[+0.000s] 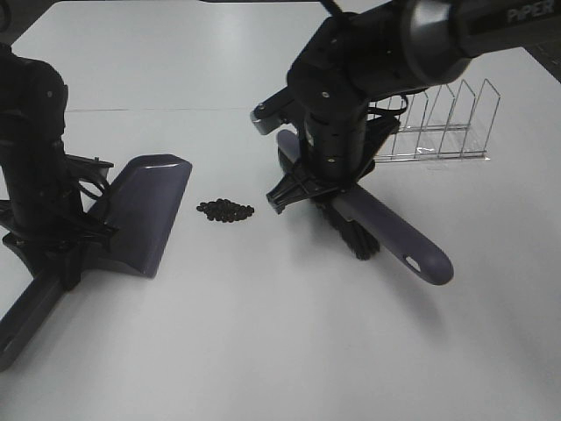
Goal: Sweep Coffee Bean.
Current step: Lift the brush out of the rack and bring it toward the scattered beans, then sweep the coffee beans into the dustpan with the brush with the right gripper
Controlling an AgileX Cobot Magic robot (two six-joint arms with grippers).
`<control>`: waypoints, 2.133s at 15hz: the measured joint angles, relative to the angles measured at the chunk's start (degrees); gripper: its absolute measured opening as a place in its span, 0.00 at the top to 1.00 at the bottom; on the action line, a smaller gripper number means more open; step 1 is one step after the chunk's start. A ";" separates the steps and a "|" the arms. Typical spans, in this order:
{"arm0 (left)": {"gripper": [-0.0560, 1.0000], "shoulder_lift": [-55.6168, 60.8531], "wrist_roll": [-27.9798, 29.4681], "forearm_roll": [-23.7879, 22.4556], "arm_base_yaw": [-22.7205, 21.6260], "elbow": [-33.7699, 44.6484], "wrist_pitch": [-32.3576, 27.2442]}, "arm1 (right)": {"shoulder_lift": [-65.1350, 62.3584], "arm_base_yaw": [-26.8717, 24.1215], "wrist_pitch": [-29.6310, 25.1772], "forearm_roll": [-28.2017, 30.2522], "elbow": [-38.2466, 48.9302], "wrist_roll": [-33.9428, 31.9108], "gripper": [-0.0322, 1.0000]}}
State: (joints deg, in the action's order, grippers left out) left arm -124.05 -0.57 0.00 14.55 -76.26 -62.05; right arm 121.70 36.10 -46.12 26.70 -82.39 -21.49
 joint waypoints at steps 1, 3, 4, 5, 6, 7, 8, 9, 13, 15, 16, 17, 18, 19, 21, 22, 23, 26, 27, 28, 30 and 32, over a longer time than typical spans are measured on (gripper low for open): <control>0.62 -1.20 -0.74 0.46 0.00 -1.89 -1.78 | 2.06 0.80 -1.03 -1.49 -3.21 2.81 0.67; 0.62 -2.58 -1.09 0.80 0.00 -3.90 -4.07 | 5.50 1.66 -2.58 -8.31 -9.40 9.17 0.67; 0.62 -2.64 -1.15 1.15 0.00 -4.13 -4.41 | 7.05 1.66 -2.92 -12.89 -12.78 11.97 0.67; 0.62 -3.09 -1.60 2.18 0.00 -4.30 -4.58 | 10.08 1.66 -3.55 -21.14 -18.05 15.64 0.67; 0.62 -3.21 -1.60 2.41 0.00 -4.35 -4.70 | 10.94 1.66 -3.72 -23.61 -19.31 16.56 0.67; 0.62 -3.72 -1.66 2.69 0.00 -4.64 -5.27 | 12.38 1.66 -3.67 -28.82 -21.37 17.99 0.67; 0.62 -4.01 -1.72 3.21 0.00 -4.87 -5.90 | 13.64 1.66 -3.55 -33.29 -23.26 19.19 0.67; 0.62 -4.35 -1.72 3.55 0.00 -4.98 -6.25 | 14.78 1.66 -3.15 -37.01 -24.69 20.00 0.67; 0.62 -4.41 -1.32 4.64 0.00 -4.98 -6.53 | 16.21 1.55 0.69 -44.58 -26.70 20.57 0.67; 0.62 -4.47 -1.09 6.36 -0.06 -4.98 -6.59 | 16.44 1.60 0.86 -48.07 -28.93 20.68 0.67; 0.62 -4.47 -1.09 6.93 -0.06 -4.98 -6.59 | 16.44 1.60 0.63 -48.82 -29.85 21.03 0.67; 0.62 -4.47 -1.09 7.33 -0.06 -4.98 -6.65 | 16.44 1.49 0.06 -49.33 -31.28 21.89 0.67; 0.62 -4.47 -1.20 7.79 -0.06 -4.98 -6.65 | 16.44 1.38 -1.32 -49.85 -32.95 22.69 0.67; 0.62 -4.47 -1.20 7.91 -0.06 -4.98 -6.65 | 16.44 1.03 -3.38 -50.31 -34.84 23.09 0.67; 0.62 -4.41 -1.32 8.25 -0.06 -4.98 -6.70 | 16.39 0.17 -6.93 -50.36 -37.53 23.55 0.67; 0.62 -4.13 -1.32 8.31 -0.06 -4.98 -6.70 | 16.21 -0.57 -9.11 -50.31 -38.67 23.55 0.67; 0.62 -3.67 -1.32 8.48 -0.06 -4.93 -6.42 | 15.81 -1.55 -11.17 -50.19 -39.42 23.55 0.67; 0.62 -2.12 -1.78 9.51 -0.40 -4.35 -4.64 | 12.83 -4.58 -16.50 -47.78 -39.65 23.55 0.67; 0.62 -1.55 -1.83 9.97 -1.03 -4.24 -3.84 | 11.46 -5.61 -18.45 -46.07 -39.65 23.55 0.67; 0.62 -1.15 -1.89 9.97 -1.49 -4.24 -3.61 | 10.60 -6.07 -19.42 -45.15 -39.65 23.55 0.67; 0.62 2.81 -1.95 8.88 -5.04 -2.81 -3.50 | 5.84 -7.28 -23.72 -38.73 -39.71 23.55 0.67; 0.62 3.84 -0.23 4.47 -5.90 -0.97 -3.50 | 4.53 -7.45 -23.89 -35.52 -40.11 23.55 0.67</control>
State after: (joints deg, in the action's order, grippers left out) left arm -120.21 -0.80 4.47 8.65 -77.23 -65.55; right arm 126.22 28.65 -70.02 -8.82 -122.50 2.06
